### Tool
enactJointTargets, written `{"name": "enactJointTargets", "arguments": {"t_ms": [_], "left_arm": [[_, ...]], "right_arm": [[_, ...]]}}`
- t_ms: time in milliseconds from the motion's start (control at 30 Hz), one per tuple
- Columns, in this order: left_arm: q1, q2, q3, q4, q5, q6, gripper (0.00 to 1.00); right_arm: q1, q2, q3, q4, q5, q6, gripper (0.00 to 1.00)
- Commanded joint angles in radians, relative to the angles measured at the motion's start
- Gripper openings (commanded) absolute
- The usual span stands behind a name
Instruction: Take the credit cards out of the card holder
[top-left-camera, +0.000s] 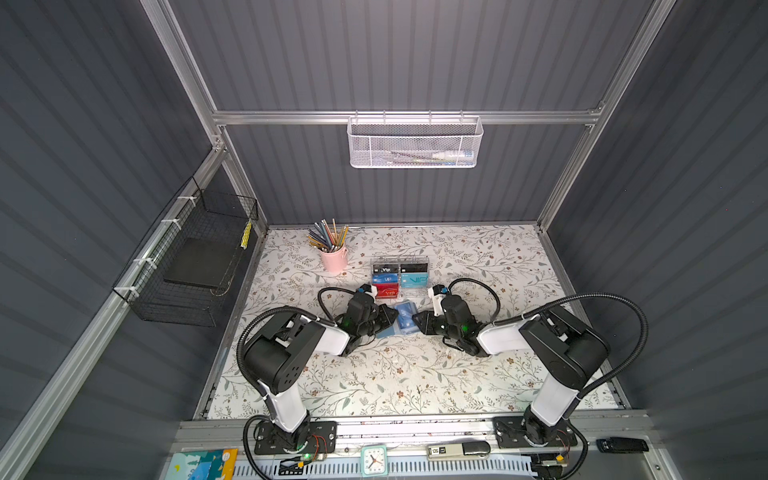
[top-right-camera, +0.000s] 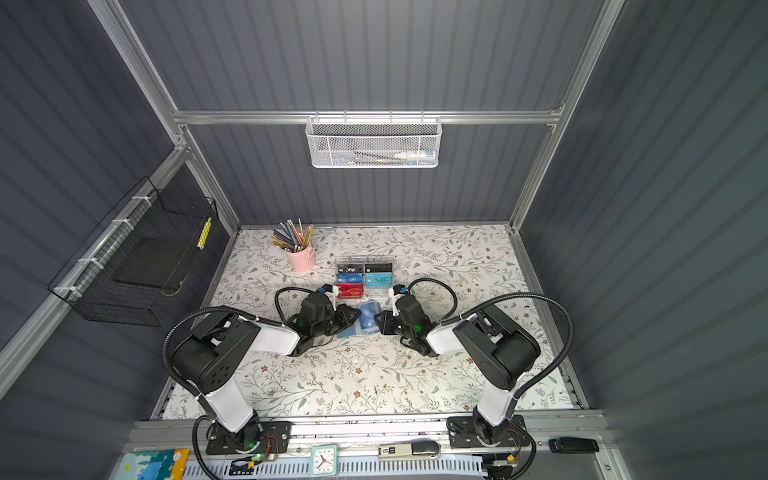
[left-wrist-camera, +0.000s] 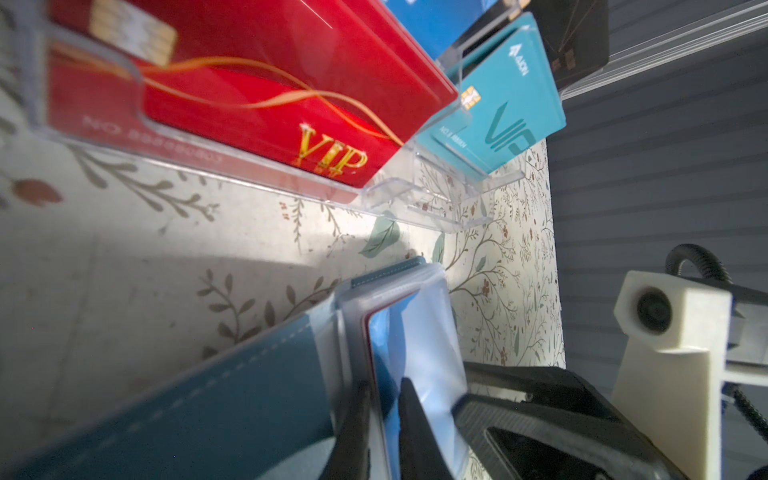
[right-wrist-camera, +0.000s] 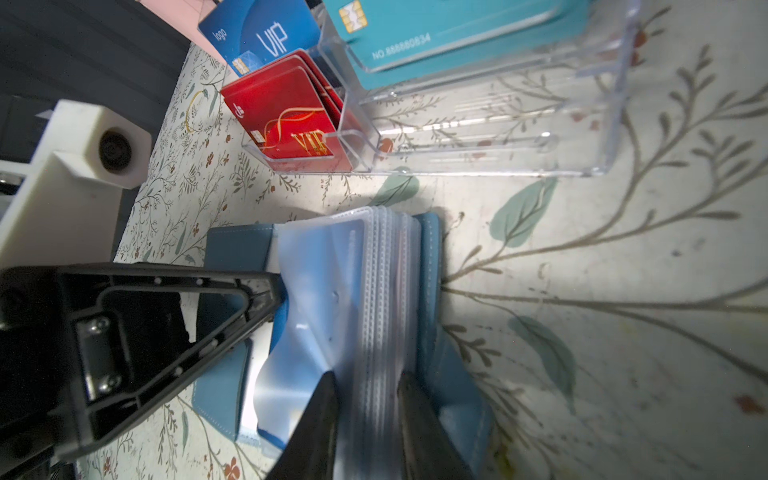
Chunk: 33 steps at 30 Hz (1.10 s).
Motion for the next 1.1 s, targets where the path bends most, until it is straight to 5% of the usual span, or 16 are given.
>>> {"name": "enactJointTargets", "arguments": {"t_ms": [0, 1067], "left_arm": [[-0.009, 0.016, 0.022, 0.062, 0.015, -0.015, 0.15], [-0.031, -0.012, 0.027, 0.125, 0.031, -0.058, 0.15]], "right_arm": [[0.019, 0.090, -0.045, -0.203, -0.042, -0.002, 0.26], [0.018, 0.086, -0.046, -0.174, -0.076, 0.011, 0.32]]}}
